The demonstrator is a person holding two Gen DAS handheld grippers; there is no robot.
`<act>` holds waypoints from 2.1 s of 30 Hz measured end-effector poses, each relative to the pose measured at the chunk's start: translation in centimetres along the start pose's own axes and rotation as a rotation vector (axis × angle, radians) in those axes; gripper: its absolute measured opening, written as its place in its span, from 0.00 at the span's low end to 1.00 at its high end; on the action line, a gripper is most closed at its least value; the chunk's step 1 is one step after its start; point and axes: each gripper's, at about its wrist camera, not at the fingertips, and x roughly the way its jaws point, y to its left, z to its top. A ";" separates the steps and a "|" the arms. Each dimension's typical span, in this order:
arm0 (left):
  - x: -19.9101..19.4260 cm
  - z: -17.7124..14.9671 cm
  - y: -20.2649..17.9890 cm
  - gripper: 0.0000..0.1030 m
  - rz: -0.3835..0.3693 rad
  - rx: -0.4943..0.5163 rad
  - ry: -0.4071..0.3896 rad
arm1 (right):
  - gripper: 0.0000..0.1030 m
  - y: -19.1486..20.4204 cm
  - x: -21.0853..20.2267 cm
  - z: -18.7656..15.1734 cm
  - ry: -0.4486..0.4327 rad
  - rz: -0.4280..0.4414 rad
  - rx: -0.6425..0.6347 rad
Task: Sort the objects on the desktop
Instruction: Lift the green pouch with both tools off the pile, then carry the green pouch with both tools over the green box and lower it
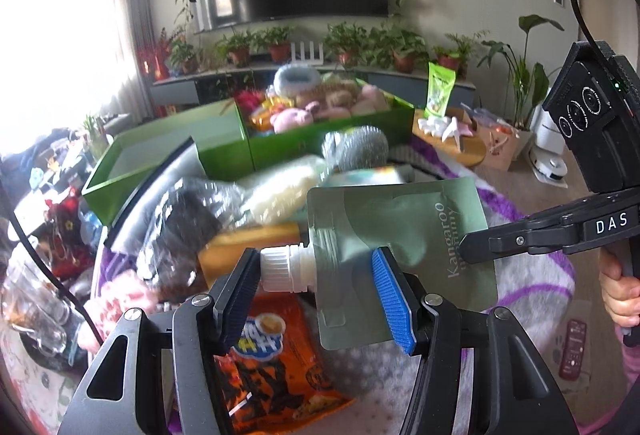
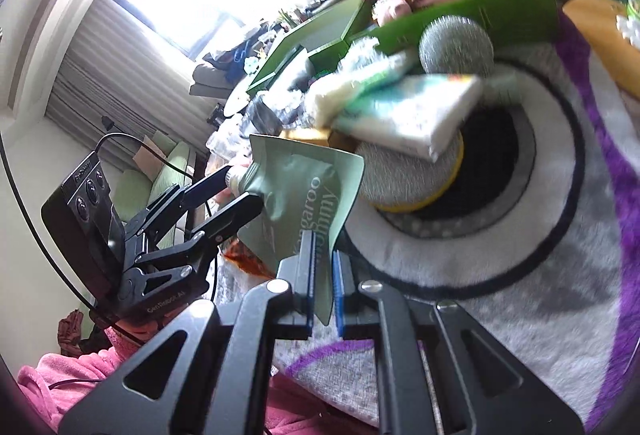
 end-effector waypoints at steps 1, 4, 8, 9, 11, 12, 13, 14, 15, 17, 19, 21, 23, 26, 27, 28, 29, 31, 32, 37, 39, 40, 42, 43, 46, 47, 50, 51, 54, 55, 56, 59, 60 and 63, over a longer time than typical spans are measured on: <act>0.0 0.3 0.0 0.57 -0.002 0.004 -0.008 | 0.09 0.3 0.3 0.5 -0.004 -0.002 -0.007; 0.0 1.2 0.1 0.57 -0.006 -0.003 -0.020 | 0.09 1.6 0.8 1.4 -0.019 -0.012 -0.027; 0.3 2.4 0.1 0.57 -0.010 -0.013 -0.031 | 0.09 1.6 -0.5 2.5 -0.040 -0.028 -0.052; 0.3 2.7 0.1 0.57 -0.007 -0.011 -0.038 | 0.09 1.7 -0.5 2.8 -0.045 -0.036 -0.064; 0.3 3.2 -0.1 0.57 0.001 -0.007 -0.048 | 0.10 2.0 -0.9 3.2 -0.054 -0.047 -0.079; 0.3 3.2 -0.1 0.57 0.002 -0.007 -0.052 | 0.10 2.0 -1.1 3.4 -0.058 -0.049 -0.082; 0.3 3.3 -0.1 0.57 0.003 -0.007 -0.055 | 0.10 2.0 -1.1 3.6 -0.064 -0.049 -0.082; 0.4 3.5 -0.1 0.57 0.004 -0.006 -0.056 | 0.10 1.9 -1.2 3.7 -0.066 -0.049 -0.082; 0.5 3.6 -0.1 0.57 0.004 -0.006 -0.057 | 0.10 1.9 -1.4 3.8 -0.070 -0.048 -0.082; 0.6 3.8 -0.2 0.57 0.006 -0.001 -0.059 | 0.10 1.7 -1.9 3.9 -0.075 -0.052 -0.087; 0.5 3.8 -0.1 0.57 0.007 -0.003 -0.058 | 0.10 1.5 -2.5 4.1 -0.079 -0.060 -0.093; 0.6 3.9 -0.2 0.57 0.008 -0.002 -0.058 | 0.10 1.5 -2.4 4.3 -0.082 -0.067 -0.097; 0.8 4.3 -0.1 0.57 0.010 -0.005 -0.057 | 0.10 1.4 -2.3 4.6 -0.086 -0.069 -0.095; 1.1 4.7 0.0 0.57 0.009 -0.008 -0.056 | 0.10 1.2 -2.3 5.0 -0.089 -0.073 -0.095; 1.2 5.0 0.0 0.57 0.010 -0.009 -0.056 | 0.10 1.2 -2.3 5.2 -0.090 -0.074 -0.094; 1.4 5.3 0.1 0.57 0.012 -0.008 -0.056 | 0.10 1.1 -2.3 5.4 -0.092 -0.077 -0.097; 1.6 5.7 0.1 0.57 0.015 -0.005 -0.057 | 0.10 1.1 -2.3 5.7 -0.094 -0.079 -0.099; 1.9 6.4 0.1 0.57 0.022 0.002 -0.063 | 0.11 1.1 -2.3 6.3 -0.102 -0.081 -0.107; 2.0 6.8 0.1 0.57 0.028 0.006 -0.068 | 0.11 1.1 -2.3 6.6 -0.105 -0.080 -0.110; 2.8 8.5 0.5 0.57 0.047 0.017 -0.084 | 0.12 0.6 -2.2 8.9 -0.120 -0.066 -0.120; 3.1 9.1 0.7 0.57 0.053 0.020 -0.087 | 0.12 0.5 -2.1 9.7 -0.124 -0.067 -0.123; 3.3 9.4 0.8 0.57 0.056 0.019 -0.089 | 0.12 0.5 -2.1 10.2 -0.126 -0.070 -0.126; 3.7 10.0 1.2 0.57 0.057 0.014 -0.094 | 0.12 0.5 -2.0 10.8 -0.129 -0.076 -0.135; 3.8 10.2 1.3 0.57 0.056 0.010 -0.099 | 0.12 0.6 -1.9 11.2 -0.132 -0.078 -0.141; 4.2 11.1 1.8 0.57 0.053 0.000 -0.113 | 0.12 0.6 -1.9 12.3 -0.141 -0.077 -0.159; 4.4 11.4 2.1 0.57 0.053 -0.005 -0.119 | 0.12 0.6 -1.9 12.6 -0.143 -0.078 -0.163; 4.8 12.1 2.3 0.57 0.058 -0.002 -0.128 | 0.12 0.6 -1.7 13.7 -0.142 -0.085 -0.180; 5.0 12.3 2.3 0.57 0.062 -0.001 -0.133 | 0.12 0.6 -1.6 14.1 -0.144 -0.088 -0.186; 5.4 13.1 2.5 0.57 0.071 0.003 -0.138 | 0.12 0.5 -1.4 15.0 -0.144 -0.094 -0.193; 5.5 13.3 2.5 0.57 0.074 0.003 -0.140 | 0.12 0.4 -1.3 15.5 -0.144 -0.095 -0.195; 5.7 13.5 2.6 0.57 0.079 0.005 -0.142 | 0.12 0.4 -1.3 15.9 -0.144 -0.097 -0.197; 6.1 14.3 2.8 0.57 0.087 0.007 -0.147 | 0.12 0.4 -1.1 17.0 -0.145 -0.104 -0.212; 6.2 14.5 2.9 0.57 0.089 0.005 -0.147 | 0.12 0.4 -1.1 17.3 -0.144 -0.107 -0.216; 6.8 15.2 3.3 0.57 0.089 -0.001 -0.147 | 0.12 0.2 -0.8 18.3 -0.145 -0.115 -0.227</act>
